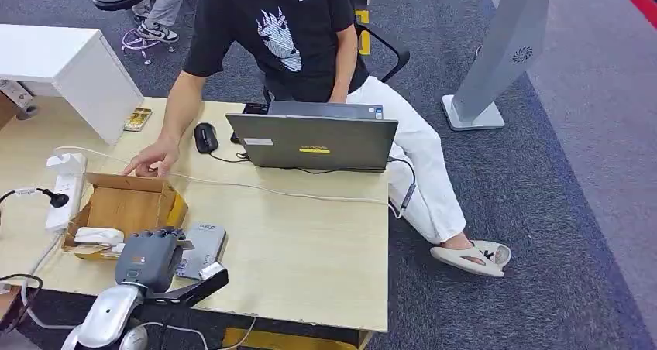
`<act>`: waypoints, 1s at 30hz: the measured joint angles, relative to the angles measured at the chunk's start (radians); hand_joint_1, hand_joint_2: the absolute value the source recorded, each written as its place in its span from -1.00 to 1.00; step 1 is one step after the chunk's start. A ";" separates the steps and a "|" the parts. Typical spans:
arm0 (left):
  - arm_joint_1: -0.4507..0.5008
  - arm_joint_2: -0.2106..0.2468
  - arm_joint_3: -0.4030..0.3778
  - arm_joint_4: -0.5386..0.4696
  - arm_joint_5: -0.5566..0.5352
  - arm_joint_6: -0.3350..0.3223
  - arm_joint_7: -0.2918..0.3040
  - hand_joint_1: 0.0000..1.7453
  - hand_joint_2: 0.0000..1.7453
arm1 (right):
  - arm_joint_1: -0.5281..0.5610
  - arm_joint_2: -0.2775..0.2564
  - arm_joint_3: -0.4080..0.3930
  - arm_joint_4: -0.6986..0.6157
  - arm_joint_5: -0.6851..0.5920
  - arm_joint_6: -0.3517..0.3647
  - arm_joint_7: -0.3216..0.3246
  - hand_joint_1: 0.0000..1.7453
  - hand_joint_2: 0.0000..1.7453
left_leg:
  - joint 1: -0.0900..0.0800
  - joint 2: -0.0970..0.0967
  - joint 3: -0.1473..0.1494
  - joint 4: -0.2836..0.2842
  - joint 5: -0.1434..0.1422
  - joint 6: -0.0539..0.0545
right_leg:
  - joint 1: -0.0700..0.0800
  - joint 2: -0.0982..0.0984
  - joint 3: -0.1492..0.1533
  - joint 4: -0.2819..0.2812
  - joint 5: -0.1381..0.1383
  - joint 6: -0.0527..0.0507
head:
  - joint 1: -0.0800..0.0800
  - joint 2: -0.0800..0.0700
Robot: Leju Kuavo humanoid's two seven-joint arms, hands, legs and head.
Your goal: Pass the card to the sensor for recognition and then transmit it.
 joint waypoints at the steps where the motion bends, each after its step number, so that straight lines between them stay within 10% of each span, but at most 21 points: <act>1: -0.002 0.000 -0.001 0.005 0.000 0.001 0.000 1.00 1.00 | 0.000 0.000 0.003 0.000 -0.005 0.000 0.000 -1.00 1.00 | 0.000 0.000 0.000 0.000 0.000 0.000 | 0.000 0.000 0.000 0.000 0.000 0.000 | 0.000 0.000; 30: -0.007 -0.046 -0.004 0.073 0.000 0.005 -0.051 1.00 1.00 | -0.001 0.000 0.021 -0.003 -0.013 0.003 0.016 -1.00 1.00 | 0.000 0.000 0.000 0.000 0.000 0.000 | 0.000 0.000 0.000 0.000 0.000 0.000 | 0.000 0.000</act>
